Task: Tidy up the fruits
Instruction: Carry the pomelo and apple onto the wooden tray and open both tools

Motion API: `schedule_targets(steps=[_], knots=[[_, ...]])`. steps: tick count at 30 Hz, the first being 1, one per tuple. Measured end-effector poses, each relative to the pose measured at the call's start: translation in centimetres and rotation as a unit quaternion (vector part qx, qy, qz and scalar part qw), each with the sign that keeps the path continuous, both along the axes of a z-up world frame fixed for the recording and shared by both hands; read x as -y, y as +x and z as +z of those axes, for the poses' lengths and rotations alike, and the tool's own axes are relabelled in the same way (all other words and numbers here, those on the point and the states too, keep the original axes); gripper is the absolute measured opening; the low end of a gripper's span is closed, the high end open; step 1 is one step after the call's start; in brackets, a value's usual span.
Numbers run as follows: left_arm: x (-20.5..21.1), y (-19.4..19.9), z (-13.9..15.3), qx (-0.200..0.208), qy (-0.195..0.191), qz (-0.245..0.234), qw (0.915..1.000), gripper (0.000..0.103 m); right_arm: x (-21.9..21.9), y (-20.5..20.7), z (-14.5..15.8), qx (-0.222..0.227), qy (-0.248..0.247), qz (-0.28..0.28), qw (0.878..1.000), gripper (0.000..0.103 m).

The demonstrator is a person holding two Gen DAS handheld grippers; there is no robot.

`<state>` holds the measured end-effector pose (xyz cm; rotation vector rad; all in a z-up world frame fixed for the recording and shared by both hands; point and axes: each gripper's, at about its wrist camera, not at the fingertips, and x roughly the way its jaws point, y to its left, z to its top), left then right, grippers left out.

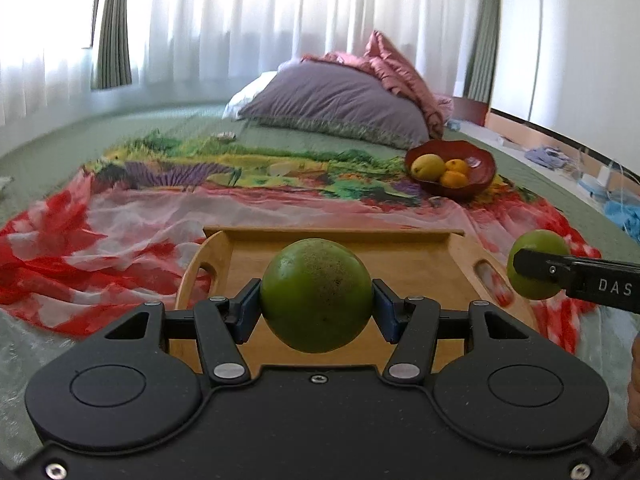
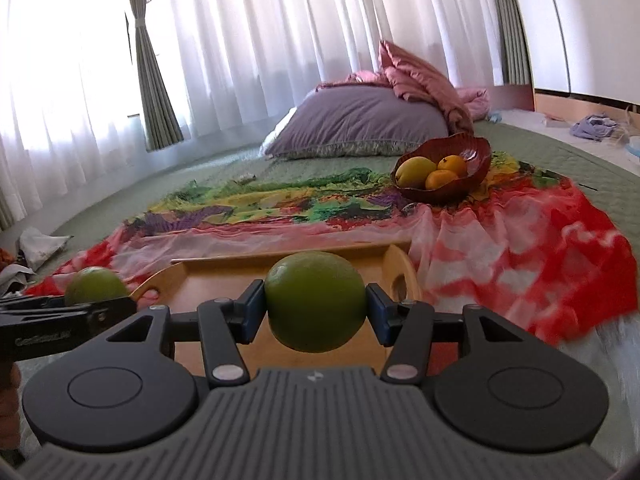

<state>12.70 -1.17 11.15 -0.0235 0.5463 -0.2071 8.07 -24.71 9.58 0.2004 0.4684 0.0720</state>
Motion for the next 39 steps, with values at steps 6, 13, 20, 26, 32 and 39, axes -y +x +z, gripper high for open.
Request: schedule_targets(steps=[6,13,20,26,32,39], knots=[[-0.2,4.8,-2.2,-0.055,0.012,0.003,0.9984,0.055,0.2,5.5,-0.9,-0.068,0.014,0.020,0.997,0.057],[0.2,6.9,-6.0,-0.101,0.023,0.009,0.9946,0.055,-0.9,8.3,-3.6,-0.119,-0.003,0.030,0.992,0.057],[0.1,7.6,-7.1,-0.108,0.025,0.014,0.9938,0.055,-1.3,8.6,-5.2,-0.141,-0.011,0.033,0.989,0.057],[0.2,7.8,-7.1,-0.108,0.027,0.017,0.9937,0.055,-1.2,8.7,-5.6,-0.144,-0.009,0.031,0.989,0.057],[0.3,7.9,-7.2,-0.104,0.031,0.016,0.9939,0.055,-1.1,8.6,-5.6,-0.144,-0.012,0.032,0.989,0.057],[0.4,7.9,-7.2,-0.103,0.036,0.014,0.9939,0.055,-1.3,8.7,-5.4,-0.145,-0.018,0.035,0.989,0.057]])
